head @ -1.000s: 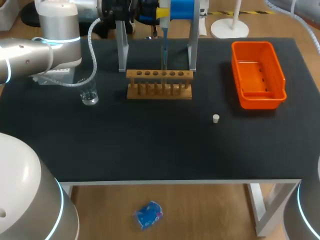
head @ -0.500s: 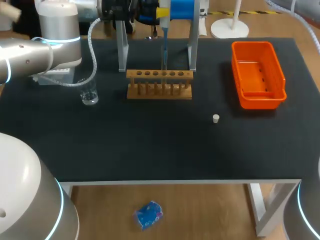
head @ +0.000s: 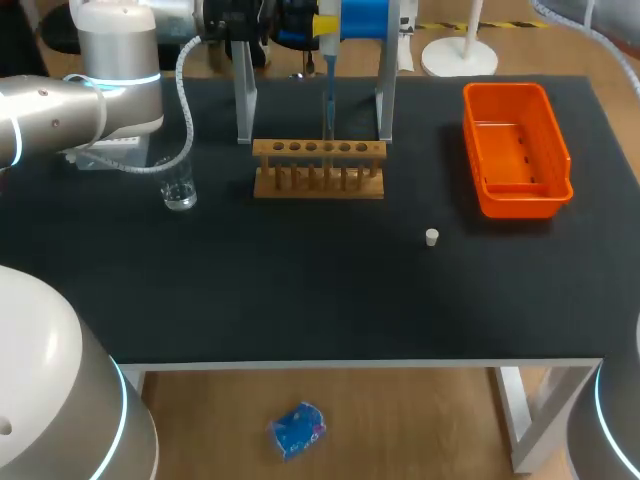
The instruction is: Invert the test tube, pick up the pipette, mount the tip to pipette, aspirate from beaker and dispense into the tube, eject the tip, return the pipette, and cap with the stopper.
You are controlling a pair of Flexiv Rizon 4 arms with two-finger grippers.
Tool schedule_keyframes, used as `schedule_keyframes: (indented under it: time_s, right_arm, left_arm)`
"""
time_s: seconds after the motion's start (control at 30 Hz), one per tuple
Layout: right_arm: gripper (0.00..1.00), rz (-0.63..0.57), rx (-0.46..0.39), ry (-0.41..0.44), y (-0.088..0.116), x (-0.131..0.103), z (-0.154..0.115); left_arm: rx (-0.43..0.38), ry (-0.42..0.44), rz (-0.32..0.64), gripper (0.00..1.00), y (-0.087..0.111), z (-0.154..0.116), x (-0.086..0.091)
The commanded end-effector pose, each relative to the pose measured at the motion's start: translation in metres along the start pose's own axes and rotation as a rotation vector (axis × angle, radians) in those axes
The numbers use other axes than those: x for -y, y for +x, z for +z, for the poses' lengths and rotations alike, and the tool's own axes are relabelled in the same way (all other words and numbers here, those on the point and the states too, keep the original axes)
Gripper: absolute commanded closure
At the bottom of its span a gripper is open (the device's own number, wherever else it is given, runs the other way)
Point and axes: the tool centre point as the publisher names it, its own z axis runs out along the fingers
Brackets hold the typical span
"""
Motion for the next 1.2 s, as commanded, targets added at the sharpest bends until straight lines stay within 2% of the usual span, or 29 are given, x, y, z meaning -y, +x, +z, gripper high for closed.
schedule_keyframes:
  time_s: [0.03, 1.2]
  right_arm:
    - [1.00, 0.005, -0.004, 0.000, -0.002, 0.004, 0.001]
    - [1.00, 0.034, -0.006, -0.005, 0.002, 0.014, 0.001]
  left_arm:
    - [0.001, -0.001, 0.000, 1.00, 0.000, 0.000, 0.001]
    - [0.001, -0.001, 0.000, 1.00, 0.000, 0.000, 0.001]
